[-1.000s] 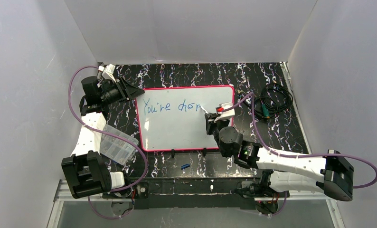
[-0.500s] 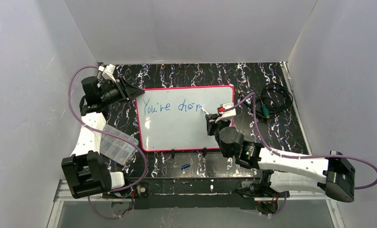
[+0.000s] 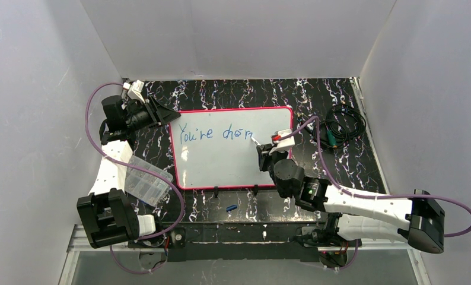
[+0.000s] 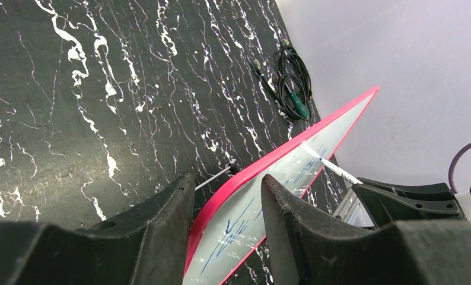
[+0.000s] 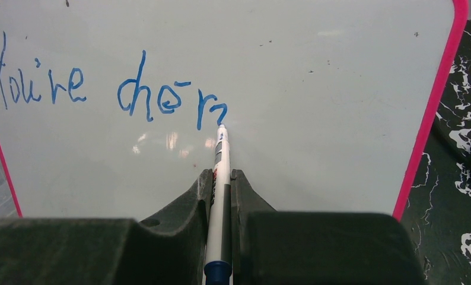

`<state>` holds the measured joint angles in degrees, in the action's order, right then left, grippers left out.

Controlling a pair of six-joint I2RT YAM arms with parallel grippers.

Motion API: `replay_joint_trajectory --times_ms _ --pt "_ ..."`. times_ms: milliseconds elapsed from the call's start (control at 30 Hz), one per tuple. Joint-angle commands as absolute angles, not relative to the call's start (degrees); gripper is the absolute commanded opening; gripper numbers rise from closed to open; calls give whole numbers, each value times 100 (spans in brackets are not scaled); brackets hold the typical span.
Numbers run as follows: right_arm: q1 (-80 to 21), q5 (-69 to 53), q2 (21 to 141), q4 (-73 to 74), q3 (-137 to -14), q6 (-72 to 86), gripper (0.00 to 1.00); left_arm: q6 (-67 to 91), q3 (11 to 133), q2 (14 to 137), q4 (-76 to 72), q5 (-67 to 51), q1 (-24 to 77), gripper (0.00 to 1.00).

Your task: Write a sentence on the whiteboard

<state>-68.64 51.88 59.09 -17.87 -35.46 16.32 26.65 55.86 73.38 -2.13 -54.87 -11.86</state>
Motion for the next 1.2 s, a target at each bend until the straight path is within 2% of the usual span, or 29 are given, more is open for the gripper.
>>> replay_joint_trajectory --times_ms 0,333,567,1167 --pt "-6855 5570 5769 -1538 -3645 1504 1 2663 5587 7185 -182 -5722 -1134 43" --pt "-6855 5323 5544 -2453 -3669 975 1 2672 5589 7196 -185 -5722 -1140 43" --pt "-6847 5379 5906 -2927 -3877 614 1 2684 5583 7203 -195 -5730 -1137 43" --pt "-6841 5781 6249 -2866 -3894 661 1 2698 5585 7190 -222 -5748 -1137 43"
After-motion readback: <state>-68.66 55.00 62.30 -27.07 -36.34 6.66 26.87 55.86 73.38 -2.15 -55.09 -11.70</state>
